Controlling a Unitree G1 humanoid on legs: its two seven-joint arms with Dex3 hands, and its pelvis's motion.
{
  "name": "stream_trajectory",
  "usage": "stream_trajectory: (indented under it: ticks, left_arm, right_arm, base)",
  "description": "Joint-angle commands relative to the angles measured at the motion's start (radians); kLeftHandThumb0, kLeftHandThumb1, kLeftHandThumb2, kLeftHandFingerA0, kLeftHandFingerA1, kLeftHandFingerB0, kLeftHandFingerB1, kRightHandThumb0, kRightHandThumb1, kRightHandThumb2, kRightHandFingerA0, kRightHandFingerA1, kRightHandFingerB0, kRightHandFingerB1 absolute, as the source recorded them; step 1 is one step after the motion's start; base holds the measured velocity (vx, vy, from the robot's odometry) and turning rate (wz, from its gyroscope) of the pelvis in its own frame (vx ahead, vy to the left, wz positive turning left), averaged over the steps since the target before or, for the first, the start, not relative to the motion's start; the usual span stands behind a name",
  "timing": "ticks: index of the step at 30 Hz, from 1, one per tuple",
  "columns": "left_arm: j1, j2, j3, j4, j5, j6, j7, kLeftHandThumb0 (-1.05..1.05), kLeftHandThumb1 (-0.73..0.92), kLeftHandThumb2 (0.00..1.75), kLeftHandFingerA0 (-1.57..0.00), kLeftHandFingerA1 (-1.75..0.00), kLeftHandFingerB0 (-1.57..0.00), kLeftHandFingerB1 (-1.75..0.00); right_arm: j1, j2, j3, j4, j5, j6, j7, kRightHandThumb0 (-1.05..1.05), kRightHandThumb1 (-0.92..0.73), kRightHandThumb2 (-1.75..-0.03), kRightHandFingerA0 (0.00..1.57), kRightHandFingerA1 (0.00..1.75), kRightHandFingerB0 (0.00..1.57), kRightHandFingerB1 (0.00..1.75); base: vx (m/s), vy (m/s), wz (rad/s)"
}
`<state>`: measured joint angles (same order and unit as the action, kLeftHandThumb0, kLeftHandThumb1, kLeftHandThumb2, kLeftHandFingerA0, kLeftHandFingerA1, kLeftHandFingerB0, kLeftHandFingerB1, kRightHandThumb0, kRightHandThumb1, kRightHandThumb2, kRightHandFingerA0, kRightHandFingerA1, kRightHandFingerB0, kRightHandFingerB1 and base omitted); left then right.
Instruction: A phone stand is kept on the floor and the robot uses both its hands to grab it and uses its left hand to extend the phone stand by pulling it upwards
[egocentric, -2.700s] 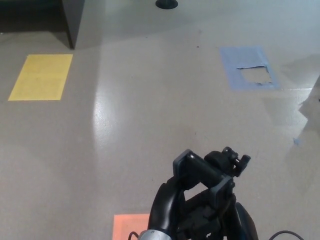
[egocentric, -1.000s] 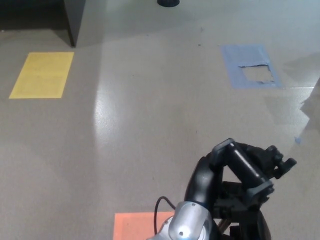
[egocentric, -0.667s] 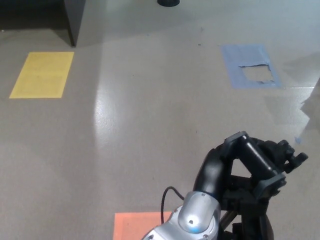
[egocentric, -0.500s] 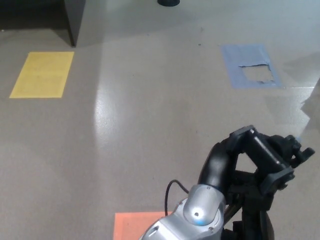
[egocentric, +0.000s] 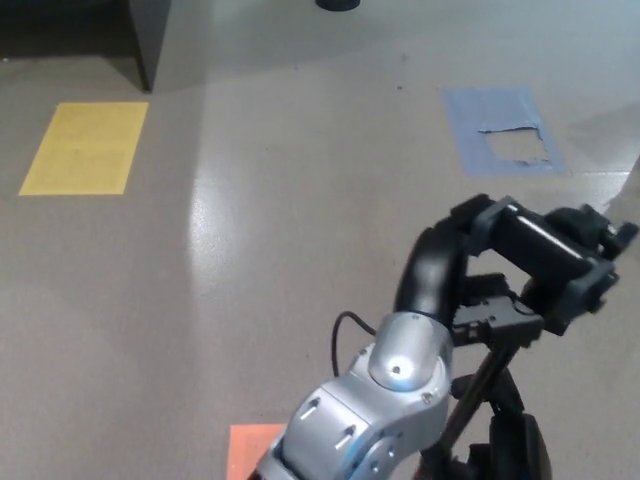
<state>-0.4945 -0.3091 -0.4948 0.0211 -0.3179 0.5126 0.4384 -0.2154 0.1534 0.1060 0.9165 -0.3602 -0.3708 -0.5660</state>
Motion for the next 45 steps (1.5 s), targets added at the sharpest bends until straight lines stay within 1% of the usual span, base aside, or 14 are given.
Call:
stream_trajectory:
  ticks: [1,3,4,8,14,18,23,30,32,33,34,35,44,45]
  left_arm:
    - [-0.936,-0.399,0.385,-0.123,-0.113,-0.261,0.21,-0.39,0.58,0.56,-0.79,-1.75,-0.75,-1.75]
    - [-0.998,-0.357,0.408,-0.091,-0.13,-0.273,0.196,-0.56,0.4,0.86,-0.96,-1.28,-1.04,-1.33]
    - [-1.027,-0.338,0.412,-0.077,-0.114,-0.262,0.206,-0.45,0.6,0.6,-0.76,-1.64,-0.76,-1.71]
    - [-1.126,-0.292,0.427,-0.026,-0.089,-0.249,0.23,-0.47,0.48,0.88,-0.95,-1.26,-0.92,-1.25]
    - [-1.318,-0.195,0.483,0.122,-0.139,-0.28,0.218,-0.36,0.63,0.64,-0.71,-1.32,-0.73,-1.38]
    - [-1.445,-0.125,0.506,0.248,-0.149,-0.288,0.194,-0.4,0.63,0.63,-0.71,-1.26,-0.7,-0.88]
    - [-1.571,-0.061,0.529,0.377,-0.169,-0.273,0.162,-0.43,0.6,0.69,-0.75,-1.63,-0.76,-1.33]
    - [-1.679,0.002,0.558,0.505,-0.197,-0.262,0.136,-0.42,0.62,0.74,-0.83,-1.63,-0.45,-0.97]
    - [-1.702,0.014,0.572,0.537,-0.21,-0.265,0.143,-0.43,0.54,0.81,-0.83,-1.65,-0.61,-1.17]
    - [-1.72,0.021,0.587,0.563,-0.23,-0.274,0.148,-0.42,0.4,1.02,-1.18,-1.32,-0.84,-1.08]
    - [-1.728,0.024,0.592,0.574,-0.236,-0.277,0.148,-0.42,0.4,1.02,-1.18,-1.32,-0.84,-1.08]
    - [-1.744,0.039,0.599,0.598,-0.246,-0.274,0.139,-0.33,0.45,0.96,-0.93,-1.75,-0.7,-1.34]
    - [-1.805,0.116,0.618,0.681,-0.256,-0.255,0.08,-0.33,0.57,0.83,-0.8,-1.7,-0.55,-1.05]
    - [-1.815,0.128,0.619,0.689,-0.254,-0.265,0.068,-0.31,0.54,0.82,-0.8,-1.75,-0.56,-1.26]
  right_arm:
    - [0.042,0.028,-0.127,0.149,0.208,-0.191,0.144,-0.81,-0.32,-1.01,1.57,1.55,1.57,1.56]
    - [0.043,0.029,-0.121,0.15,0.194,-0.197,0.119,-0.79,-0.29,-1.05,1.57,1.57,1.57,1.58]
    - [0.045,0.031,-0.121,0.151,0.193,-0.195,0.117,-0.82,-0.26,-1.03,1.57,1.56,1.57,1.58]
    - [0.048,0.035,-0.126,0.15,0.196,-0.185,0.113,-0.78,-0.21,-1.05,1.57,1.58,1.57,1.61]
    - [0.039,0.034,-0.129,0.157,0.183,-0.166,0.094,-0.8,-0.2,-1.07,1.57,1.61,1.57,1.63]
    - [0.034,0.041,-0.145,0.163,0.201,-0.18,0.112,-0.77,-0.19,-1.06,1.57,1.59,1.57,1.61]
    - [0.025,0.044,-0.148,0.162,0.2,-0.178,0.108,-0.78,-0.2,-1.05,1.57,1.58,1.57,1.61]
    - [0.015,0.041,-0.144,0.161,0.186,-0.18,0.108,-0.79,-0.22,-1.03,1.57,1.58,1.57,1.6]
    - [0.012,0.04,-0.148,0.159,0.187,-0.177,0.111,-0.78,-0.21,-1.04,1.57,1.57,1.57,1.59]
    - [0.011,0.042,-0.154,0.157,0.194,-0.178,0.118,-0.78,-0.2,-1.05,1.57,1.58,1.57,1.6]
    - [0.01,0.042,-0.156,0.156,0.196,-0.177,0.119,-0.78,-0.2,-1.05,1.57,1.58,1.57,1.6]
    - [0.009,0.04,-0.157,0.153,0.195,-0.174,0.118,-0.79,-0.21,-1.06,1.57,1.59,1.57,1.61]
    - [0.011,0.035,-0.163,0.153,0.191,-0.171,0.117,-0.79,-0.2,-1.06,1.57,1.59,1.57,1.61]
    - [0.012,0.034,-0.163,0.153,0.192,-0.176,0.12,-0.77,-0.21,-1.05,1.57,1.57,1.57,1.59]
  base:
    - [0.0,0.0,0.0]
    - [0.0,0.0,0.0]
    - [0.0,0.0,0.0]
    - [0.0,0.0,0.0]
    - [0.0,0.0,0.0]
    - [0.0,0.0,0.0]
    - [0.0,0.0,0.0]
    - [0.0,0.0,0.0]
    - [0.0,0.0,0.0]
    - [0.0,0.0,0.0]
    - [0.0,0.0,0.0]
    - [0.0,0.0,0.0]
    - [0.0,0.0,0.0]
    - [0.0,0.0,0.0]
